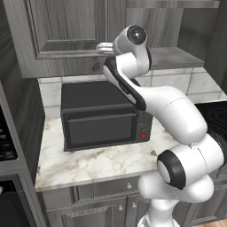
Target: Open the cabinet and move the ladle to the pot. Then close the cabinet.
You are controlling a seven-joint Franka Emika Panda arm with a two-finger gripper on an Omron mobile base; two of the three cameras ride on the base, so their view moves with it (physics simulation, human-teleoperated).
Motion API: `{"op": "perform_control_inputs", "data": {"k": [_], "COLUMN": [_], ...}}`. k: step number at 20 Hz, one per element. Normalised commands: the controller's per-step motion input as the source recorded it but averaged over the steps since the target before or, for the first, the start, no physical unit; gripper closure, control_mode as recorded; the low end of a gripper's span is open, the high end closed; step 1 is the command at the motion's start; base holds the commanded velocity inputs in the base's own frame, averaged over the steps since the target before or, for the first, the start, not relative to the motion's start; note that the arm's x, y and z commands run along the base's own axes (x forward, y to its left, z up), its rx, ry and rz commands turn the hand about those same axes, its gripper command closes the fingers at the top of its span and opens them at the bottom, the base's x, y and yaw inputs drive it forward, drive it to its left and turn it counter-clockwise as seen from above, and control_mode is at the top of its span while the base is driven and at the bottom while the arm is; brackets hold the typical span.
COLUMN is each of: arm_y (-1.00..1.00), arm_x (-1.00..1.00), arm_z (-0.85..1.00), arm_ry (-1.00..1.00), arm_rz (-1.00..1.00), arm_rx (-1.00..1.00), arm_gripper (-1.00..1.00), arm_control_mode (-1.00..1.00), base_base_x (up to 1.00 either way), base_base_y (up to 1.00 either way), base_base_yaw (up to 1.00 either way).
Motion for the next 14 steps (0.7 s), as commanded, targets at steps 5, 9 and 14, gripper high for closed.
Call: {"op": "perform_control_inputs", "data": {"k": [5, 9, 14], "arm_y": [0.45, 0.38, 0.2], "arm_x": [-0.16, -0.33, -0.44], "arm_z": [0.04, 0.09, 0.07], "arm_ry": [0.0, 0.0, 0.0], "arm_rz": [0.0, 0.0, 0.0], "arm_rx": [0.0, 0.0, 0.0], "arm_gripper": [1.0, 1.0, 1.0], "arm_control_mode": [-1.0, -1.0, -1.0], "base_base_x": [0.0, 0.0, 0.0], "base_base_y": [0.0, 0.0, 0.0], "base_base_yaw": [0.0, 0.0, 0.0]}}
